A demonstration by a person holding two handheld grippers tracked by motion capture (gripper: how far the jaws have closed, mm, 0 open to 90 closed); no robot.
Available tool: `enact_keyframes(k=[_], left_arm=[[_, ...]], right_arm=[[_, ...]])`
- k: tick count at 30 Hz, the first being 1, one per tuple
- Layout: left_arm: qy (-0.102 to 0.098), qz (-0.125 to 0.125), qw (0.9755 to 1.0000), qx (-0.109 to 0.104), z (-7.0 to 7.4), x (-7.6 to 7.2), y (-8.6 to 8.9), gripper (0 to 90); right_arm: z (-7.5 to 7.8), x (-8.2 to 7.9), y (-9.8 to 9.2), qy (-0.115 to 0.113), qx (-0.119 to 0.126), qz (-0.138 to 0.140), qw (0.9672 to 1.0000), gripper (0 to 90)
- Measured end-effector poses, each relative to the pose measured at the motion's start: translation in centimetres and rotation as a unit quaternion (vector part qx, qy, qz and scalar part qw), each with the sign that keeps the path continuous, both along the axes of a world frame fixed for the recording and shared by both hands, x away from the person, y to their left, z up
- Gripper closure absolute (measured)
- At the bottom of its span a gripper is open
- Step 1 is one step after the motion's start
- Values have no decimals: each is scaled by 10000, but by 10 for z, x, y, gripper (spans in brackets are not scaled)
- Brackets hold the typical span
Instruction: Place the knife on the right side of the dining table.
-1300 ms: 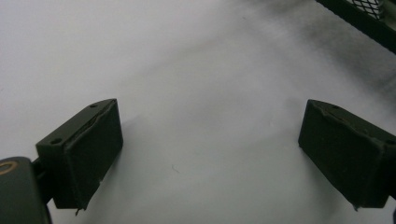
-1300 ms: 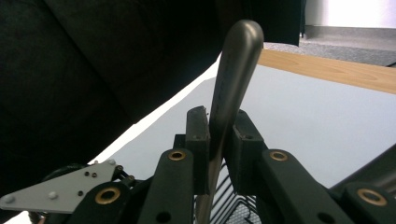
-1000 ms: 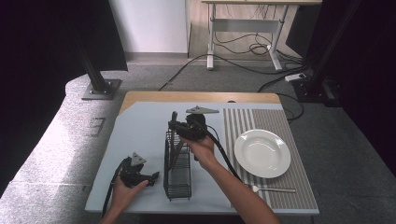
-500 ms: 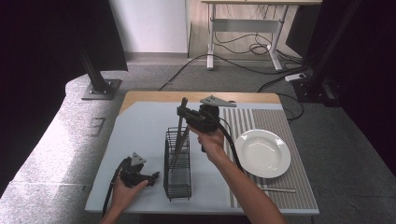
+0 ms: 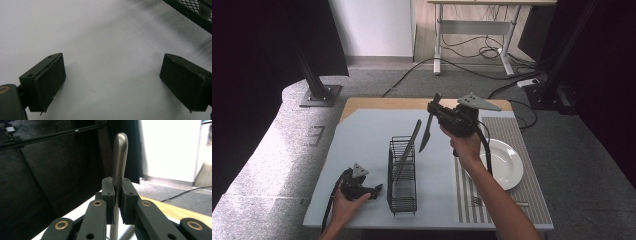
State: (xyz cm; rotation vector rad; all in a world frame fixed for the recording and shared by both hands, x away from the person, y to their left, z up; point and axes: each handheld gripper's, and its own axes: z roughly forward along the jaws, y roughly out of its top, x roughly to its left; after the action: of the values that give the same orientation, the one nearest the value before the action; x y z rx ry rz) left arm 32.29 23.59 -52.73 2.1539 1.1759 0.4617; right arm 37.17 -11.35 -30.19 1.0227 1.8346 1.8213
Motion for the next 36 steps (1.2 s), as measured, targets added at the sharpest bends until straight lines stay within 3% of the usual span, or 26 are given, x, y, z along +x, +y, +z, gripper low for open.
enact_keyframes(k=[4, 7, 8, 9, 15, 17, 18, 28, 36], left_arm=[[8, -10, 10000, 5, 0, 0, 0, 56], [1, -7, 10000, 6, 0, 0, 0, 56], [1, -8, 10000, 5, 0, 0, 0, 57], [2, -8, 10000, 5, 0, 0, 0, 57], [8, -12, 10000, 6, 0, 0, 0, 56], [7, -8, 10000, 3, 0, 0, 0, 57], [7, -8, 10000, 3, 0, 0, 0, 56], [14, -10, 10000, 4, 0, 0, 0, 56], [14, -10, 10000, 3, 0, 0, 0, 57]], right_arm=[[2, 0, -15, -22, 140, -82, 9999, 833], [1, 2, -27, -119, 15, -287, 9995, 833], [-5, 8, -35, -236, -252, -534, 9980, 833], [-10, 13, -40, -217, -323, -663, 9970, 833], [-54, 53, -67, 224, -491, -1286, 9902, 833], [-61, 59, -70, 270, -504, -1358, 9891, 833], [-73, 71, -76, 330, -506, -1493, 9869, 833], [-108, 116, -81, 323, -828, -1838, 9789, 833], [-117, 129, -94, 333, -717, -2026, 9761, 820]])
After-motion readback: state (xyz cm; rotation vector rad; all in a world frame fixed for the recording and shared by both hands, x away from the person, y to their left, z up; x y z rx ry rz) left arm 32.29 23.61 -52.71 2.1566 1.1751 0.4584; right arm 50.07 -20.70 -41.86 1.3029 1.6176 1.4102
